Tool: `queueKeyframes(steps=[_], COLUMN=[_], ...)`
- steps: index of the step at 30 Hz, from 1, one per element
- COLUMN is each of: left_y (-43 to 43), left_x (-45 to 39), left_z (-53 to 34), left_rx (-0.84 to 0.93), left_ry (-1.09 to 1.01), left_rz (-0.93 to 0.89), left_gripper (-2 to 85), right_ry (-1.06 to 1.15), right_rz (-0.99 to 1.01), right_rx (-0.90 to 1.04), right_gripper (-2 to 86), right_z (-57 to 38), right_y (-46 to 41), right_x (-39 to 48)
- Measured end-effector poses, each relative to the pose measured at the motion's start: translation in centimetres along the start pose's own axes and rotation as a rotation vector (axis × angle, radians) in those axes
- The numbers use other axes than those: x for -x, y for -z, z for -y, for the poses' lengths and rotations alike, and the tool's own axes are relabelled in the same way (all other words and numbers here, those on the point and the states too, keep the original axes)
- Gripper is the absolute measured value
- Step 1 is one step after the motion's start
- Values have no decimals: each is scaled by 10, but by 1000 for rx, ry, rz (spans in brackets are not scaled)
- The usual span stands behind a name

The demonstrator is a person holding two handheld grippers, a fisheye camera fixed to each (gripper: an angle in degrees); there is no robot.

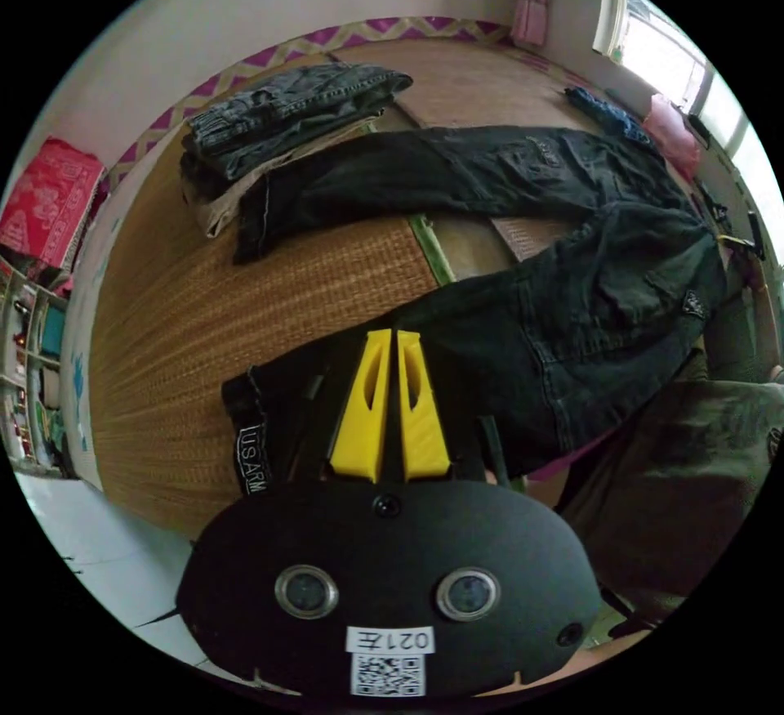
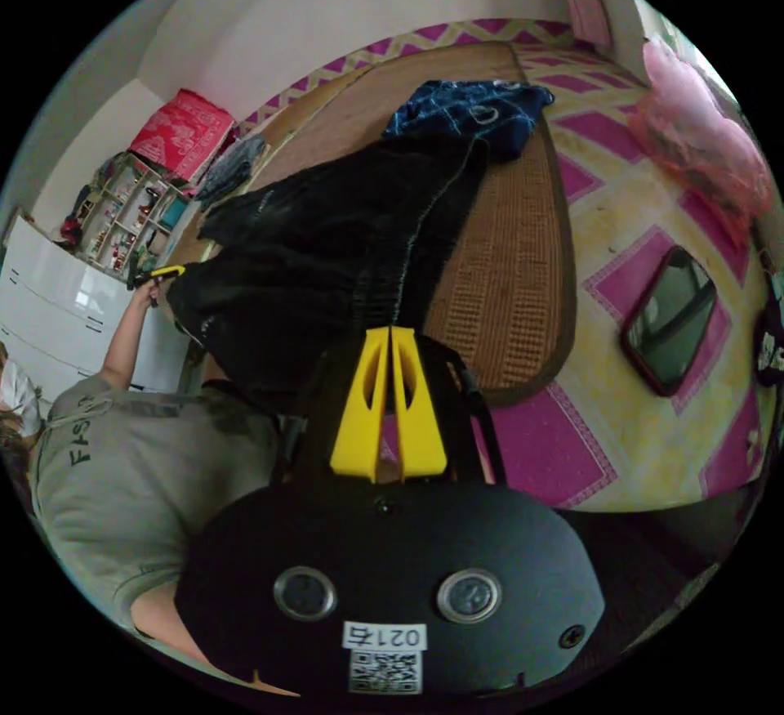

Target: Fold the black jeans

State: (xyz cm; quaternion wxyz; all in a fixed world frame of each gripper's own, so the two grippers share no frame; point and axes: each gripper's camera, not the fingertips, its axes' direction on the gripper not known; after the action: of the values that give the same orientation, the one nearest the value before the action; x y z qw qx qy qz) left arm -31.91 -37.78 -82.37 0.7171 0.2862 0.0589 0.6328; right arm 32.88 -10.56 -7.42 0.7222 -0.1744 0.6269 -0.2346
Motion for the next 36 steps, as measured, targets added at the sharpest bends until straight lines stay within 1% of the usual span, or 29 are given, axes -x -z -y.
queueKeyframes(steps=[1, 2, 3, 5, 6, 7, 9, 10, 11, 13, 14, 16, 19, 20, 22, 24, 28, 31, 36], left_y=[-9, -8, -5, 7, 17, 28, 41, 47, 48, 51, 50, 40, 20, 16, 9, 7, -1, -3, -8], left_x=[3, 6, 14, 31, 45, 59, 78, 88, 91, 100, 101, 105, 108, 109, 113, 117, 129, 134, 141], left_z=[-2, -5, -15, -37, -59, -84, -124, -149, -161, -203, -212, -242, -269, -272, -284, -284, -278, -269, -260], left_rx=[32, 9, -15, -85, -133, -178, -243, -285, -302, -363, -371, -397, -420, -424, -478, -495, -502, -493, -486], left_ry=[-13, -10, 8, 74, 173, 252, 352, 402, 429, 540, 570, 683, 823, 852, 924, 941, 975, 975, 987], left_rz=[-6, -12, -31, -62, -1, 71, 53, -7, -37, -118, -132, -214, -318, -334, -347, -352, -414, -396, -376], left_gripper=[-7, -6, -6, -7, -7, -6, -3, 5, 9, 61, 72, 99, 110, 110, 103, 106, 107, 103, 79], right_ry=[-14, -22, -39, -61, -60, -47, -39, -31, -24, 2, 5, -5, -102, -127, -255, -366, -579, -659, -693], right_rz=[3, 4, 21, 38, -26, -137, -233, -222, -201, -78, -38, 97, 118, 115, 111, 149, 333, 396, 461], right_rx=[52, 74, 11, -29, -29, -31, -48, -69, -83, -161, -182, -239, -273, -284, -347, -398, -481, -510, -532], right_gripper=[-8, -8, -7, -7, -8, -7, -5, -1, 1, 13, 20, 60, 92, 95, 105, 106, 107, 107, 95], right_z=[-7, -11, -22, -34, -42, -51, -65, -74, -78, -90, -92, -100, -112, -116, -136, -155, -200, -218, -224], right_y=[-18, -27, -31, -24, -18, -11, 0, 8, 12, 24, 26, 21, 4, 0, -11, -19, -44, -60, -80], right_x=[-7, -10, -14, -18, -15, -10, -4, -1, 1, 10, 13, 22, 31, 31, 28, 22, 4, 1, 6])
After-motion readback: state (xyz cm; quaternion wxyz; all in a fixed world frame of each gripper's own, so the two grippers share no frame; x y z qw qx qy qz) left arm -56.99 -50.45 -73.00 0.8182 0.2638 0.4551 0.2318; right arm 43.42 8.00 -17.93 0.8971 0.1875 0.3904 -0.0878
